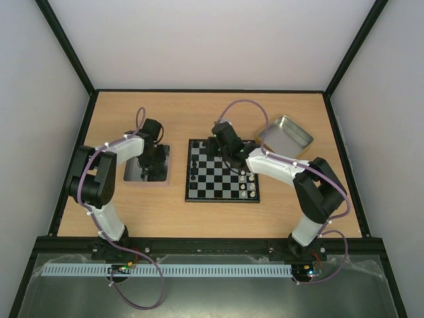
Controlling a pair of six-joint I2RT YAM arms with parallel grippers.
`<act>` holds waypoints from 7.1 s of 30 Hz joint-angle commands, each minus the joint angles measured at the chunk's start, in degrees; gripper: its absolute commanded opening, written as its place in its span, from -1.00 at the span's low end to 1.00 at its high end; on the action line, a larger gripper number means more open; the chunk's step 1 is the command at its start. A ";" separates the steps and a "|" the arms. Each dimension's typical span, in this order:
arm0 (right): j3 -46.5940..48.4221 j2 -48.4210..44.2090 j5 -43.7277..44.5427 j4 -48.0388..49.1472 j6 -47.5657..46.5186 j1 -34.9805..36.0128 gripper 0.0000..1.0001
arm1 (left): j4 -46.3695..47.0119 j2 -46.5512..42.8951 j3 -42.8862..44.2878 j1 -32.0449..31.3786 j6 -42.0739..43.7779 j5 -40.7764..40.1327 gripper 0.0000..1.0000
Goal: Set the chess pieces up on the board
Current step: Pick up the chess piece from the storage box, then place the chess piece on the chessboard, then pick up the chess piece from the chessboard.
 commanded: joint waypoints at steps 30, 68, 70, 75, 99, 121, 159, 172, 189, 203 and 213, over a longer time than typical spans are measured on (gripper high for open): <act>-3.08 -3.19 -2.55 1.84 1.67 -0.21 -0.30 | 3.41 -3.95 -4.17 2.53 -9.68 1.78 -0.24; -4.14 -3.67 -3.26 2.00 3.73 -0.21 -0.32 | -7.18 2.34 2.71 -1.38 4.24 -6.17 -0.70; -4.75 -4.14 -3.99 3.02 3.29 -0.20 -0.31 | -5.45 0.40 2.22 -0.49 2.90 -5.02 -0.75; -7.63 -6.31 -8.57 8.43 2.20 -0.19 -0.24 | -0.67 -7.55 -0.14 2.44 -3.02 3.45 -0.73; -12.57 -3.36 -29.82 39.73 21.68 1.93 -0.10 | 44.92 -32.27 -22.04 -4.14 -61.82 30.25 -0.67; -8.77 -2.81 -23.31 30.17 7.58 2.21 -0.55 | 43.99 -32.44 -21.99 -5.13 -66.50 33.00 -0.70; -4.48 -10.18 -12.55 8.58 -19.17 4.75 -0.97 | 34.23 -29.15 -17.11 -6.79 -54.47 30.68 0.06; 7.39 -3.81 -8.11 -42.00 -11.98 3.62 -0.97 | 9.92 -32.27 -8.05 -5.37 -19.88 10.20 0.29; 16.91 10.65 -10.12 -51.13 -14.42 3.71 -0.87 | 8.43 -28.37 -8.71 -5.27 -10.77 13.40 0.29; 12.43 7.81 -5.89 -41.44 -7.55 3.84 -0.35 | 8.35 -27.84 -9.37 -5.32 -10.58 13.41 0.30; 8.30 5.00 -1.59 -33.90 -3.30 4.57 -0.66 | 8.31 -27.51 -9.20 -5.36 -10.89 13.96 0.30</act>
